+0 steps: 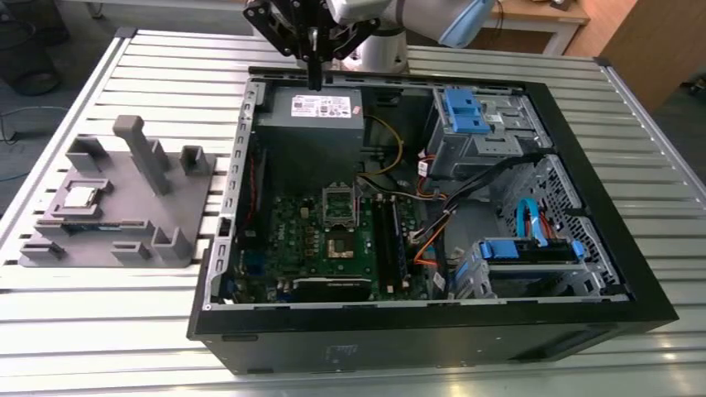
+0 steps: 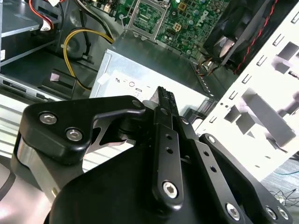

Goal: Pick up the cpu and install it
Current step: 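Reach for the cpu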

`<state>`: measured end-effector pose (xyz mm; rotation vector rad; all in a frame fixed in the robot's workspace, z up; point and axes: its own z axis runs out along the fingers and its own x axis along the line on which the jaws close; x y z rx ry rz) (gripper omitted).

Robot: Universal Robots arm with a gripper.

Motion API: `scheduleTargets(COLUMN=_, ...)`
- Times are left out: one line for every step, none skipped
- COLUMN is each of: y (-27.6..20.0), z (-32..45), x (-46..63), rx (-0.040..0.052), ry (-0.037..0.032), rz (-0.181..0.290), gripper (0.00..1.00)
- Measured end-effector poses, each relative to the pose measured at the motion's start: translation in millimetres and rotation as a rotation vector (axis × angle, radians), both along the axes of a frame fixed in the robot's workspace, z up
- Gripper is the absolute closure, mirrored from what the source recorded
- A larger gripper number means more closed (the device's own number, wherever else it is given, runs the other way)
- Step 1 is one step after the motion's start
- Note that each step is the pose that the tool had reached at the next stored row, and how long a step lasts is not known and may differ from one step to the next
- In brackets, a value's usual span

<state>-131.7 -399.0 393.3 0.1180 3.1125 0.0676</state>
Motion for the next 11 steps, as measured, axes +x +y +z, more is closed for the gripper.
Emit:
scheduleTargets(y=0.0, z=0.0, x=-1.2, rx=0.0, ry=-0.0001, rz=0.0, gripper=0.89)
scheduleTargets(y=0.0, z=0.0, x=-2.5, rx=0.0, ry=0.0, rz=0.0, gripper=0.89)
scheduleTargets(y=0.0, z=0.0, x=-4.1, rx=0.0001, ry=0.0, rz=0.0, gripper=0.89)
scheduleTargets(y=0.0, z=0.0, x=-5.6, rx=0.0001, ry=-0.0001, rz=0.0, gripper=0.89)
scheduleTargets(y=0.0, z=0.0, x=-6.9, rx=0.0, ry=-0.0001, rz=0.0, gripper=0.89)
scheduleTargets(y=0.0, z=0.0, x=-8.4, rx=0.0, ry=0.0, rz=0.0, gripper=0.89)
scheduleTargets(y=0.0, z=0.0, x=-10.0, rx=0.0, ry=0.0, rz=0.0, gripper=0.89)
scheduleTargets(y=0.0, z=0.0, x=-11.6, rx=-0.0001, ry=0.0, rz=0.0, gripper=0.89)
scheduleTargets(y=0.0, z=0.0, x=-13.1, rx=0.0, ry=0.0, rz=0.0, gripper=0.89)
scheduleTargets(y=0.0, z=0.0, x=-14.2, rx=0.0, ry=0.0, rz=0.0, gripper=0.89)
scheduleTargets(y=0.0, z=0.0, x=-15.1, rx=0.0, ry=-0.0001, rz=0.0, gripper=0.89)
